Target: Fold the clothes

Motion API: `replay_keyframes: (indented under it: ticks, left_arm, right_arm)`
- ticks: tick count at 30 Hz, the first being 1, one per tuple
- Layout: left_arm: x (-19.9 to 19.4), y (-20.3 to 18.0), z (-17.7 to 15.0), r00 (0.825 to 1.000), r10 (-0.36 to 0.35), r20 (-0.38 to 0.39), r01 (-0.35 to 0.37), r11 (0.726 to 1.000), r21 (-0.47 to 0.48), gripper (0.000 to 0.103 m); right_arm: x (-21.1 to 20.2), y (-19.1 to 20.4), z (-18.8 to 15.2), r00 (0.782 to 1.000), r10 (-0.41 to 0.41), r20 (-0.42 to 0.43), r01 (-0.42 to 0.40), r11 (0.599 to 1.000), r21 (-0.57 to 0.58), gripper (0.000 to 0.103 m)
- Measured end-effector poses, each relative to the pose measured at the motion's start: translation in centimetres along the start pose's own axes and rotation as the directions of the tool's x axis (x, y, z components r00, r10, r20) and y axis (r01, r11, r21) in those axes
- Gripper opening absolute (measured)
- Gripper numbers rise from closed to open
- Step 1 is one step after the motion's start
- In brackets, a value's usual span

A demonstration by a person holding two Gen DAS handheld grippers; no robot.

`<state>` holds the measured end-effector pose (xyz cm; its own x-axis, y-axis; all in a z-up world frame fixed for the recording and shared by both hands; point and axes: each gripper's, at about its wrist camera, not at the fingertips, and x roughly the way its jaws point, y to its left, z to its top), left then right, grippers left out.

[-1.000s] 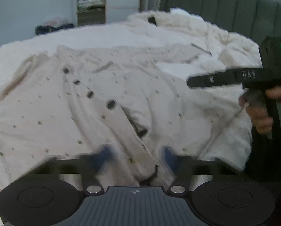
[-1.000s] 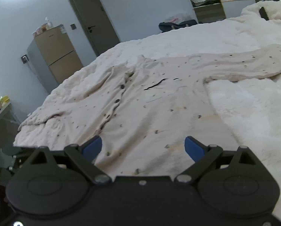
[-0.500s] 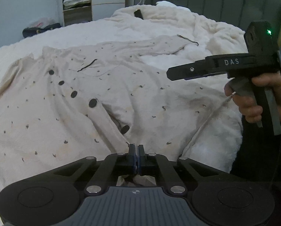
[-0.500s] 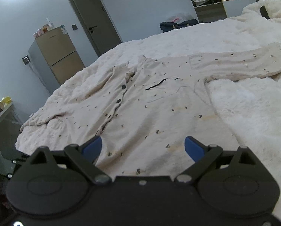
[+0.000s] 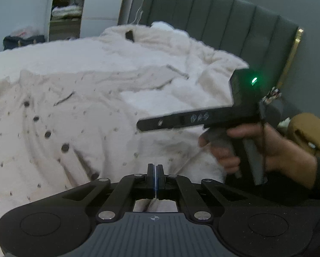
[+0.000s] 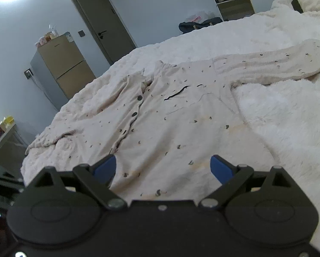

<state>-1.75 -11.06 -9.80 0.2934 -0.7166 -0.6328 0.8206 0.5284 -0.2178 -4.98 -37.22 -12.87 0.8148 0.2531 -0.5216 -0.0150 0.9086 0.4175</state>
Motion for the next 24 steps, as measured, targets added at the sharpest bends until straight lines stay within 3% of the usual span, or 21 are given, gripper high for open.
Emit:
replay_keyframes:
  ticks: [2,3,7,8,10,14,19,24]
  left_arm:
    - [0.2,1.0,-0.5,0.999,0.011,0.040,-0.007,0.996,-0.087,0.047]
    - [0.1,1.4,-0.5,0.998,0.016,0.062,-0.009,0.993,-0.121,0.055]
    - [-0.2,2.1,-0.1,0.992,0.040,0.118,-0.018,0.984,-0.180,0.064]
    - [-0.3,2.1,0.2,0.991,0.057,0.121,-0.035,0.984,-0.175,0.075]
    - [-0.6,2.0,0.6,0.986,0.098,0.132,-0.076,0.983,-0.164,0.088]
    - [-1.9,2.6,0.8,0.972,0.138,0.190,-0.099,0.974,-0.204,0.103]
    - [-2.9,3.4,1.0,0.951,0.230,0.208,-0.176,0.953,-0.247,0.103]
    - [-4.7,4.7,0.9,0.897,0.336,0.286,-0.249,0.921,-0.300,0.103]
  right_arm:
    - [0.0,0.1,-0.1,1.000,-0.008,-0.001,0.008,1.000,-0.009,0.095]
    - [0.0,0.2,-0.2,1.000,-0.010,-0.003,0.010,1.000,-0.012,0.095]
    - [0.2,0.1,-0.4,1.000,-0.002,-0.020,0.001,1.000,-0.014,0.095]
    - [0.4,0.1,-0.4,1.000,-0.001,-0.023,0.000,1.000,-0.013,0.095]
    - [0.8,0.3,-0.5,0.999,0.000,-0.033,0.000,1.000,-0.014,0.095]
    - [1.2,0.5,-0.7,0.999,-0.002,-0.040,0.001,1.000,-0.028,0.095]
    - [1.1,0.3,-0.9,0.999,0.032,-0.024,-0.033,0.999,-0.019,0.095]
    - [0.6,-0.3,-0.8,0.998,0.055,0.031,-0.056,0.998,0.023,0.092]
